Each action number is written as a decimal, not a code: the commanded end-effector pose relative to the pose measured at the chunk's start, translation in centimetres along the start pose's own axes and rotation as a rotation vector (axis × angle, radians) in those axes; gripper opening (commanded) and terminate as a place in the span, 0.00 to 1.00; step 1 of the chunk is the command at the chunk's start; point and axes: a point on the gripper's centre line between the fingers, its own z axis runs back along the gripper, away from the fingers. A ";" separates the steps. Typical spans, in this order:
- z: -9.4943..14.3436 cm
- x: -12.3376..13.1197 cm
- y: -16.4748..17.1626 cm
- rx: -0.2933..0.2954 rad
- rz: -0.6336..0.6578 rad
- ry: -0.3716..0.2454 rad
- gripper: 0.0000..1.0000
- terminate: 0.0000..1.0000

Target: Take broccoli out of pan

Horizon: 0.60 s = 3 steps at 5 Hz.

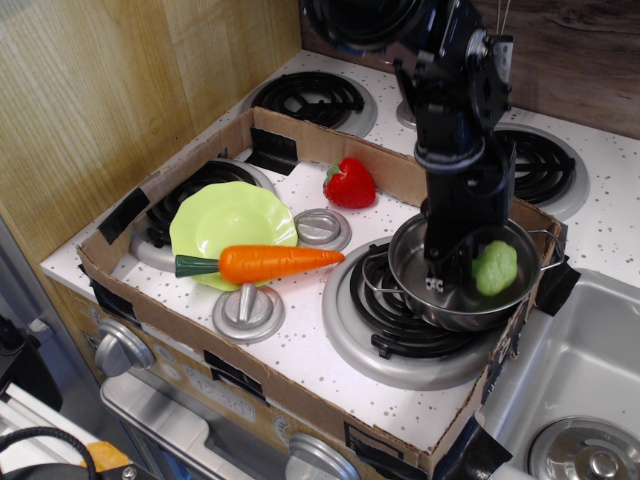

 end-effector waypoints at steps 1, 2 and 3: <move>5.4 -1.1 0.8 0.097 0.025 -0.011 0.00 0.00; 6.4 -4.4 -0.5 0.088 0.058 -0.032 0.00 0.00; 6.9 -8.2 0.3 0.178 -0.064 0.027 0.00 0.00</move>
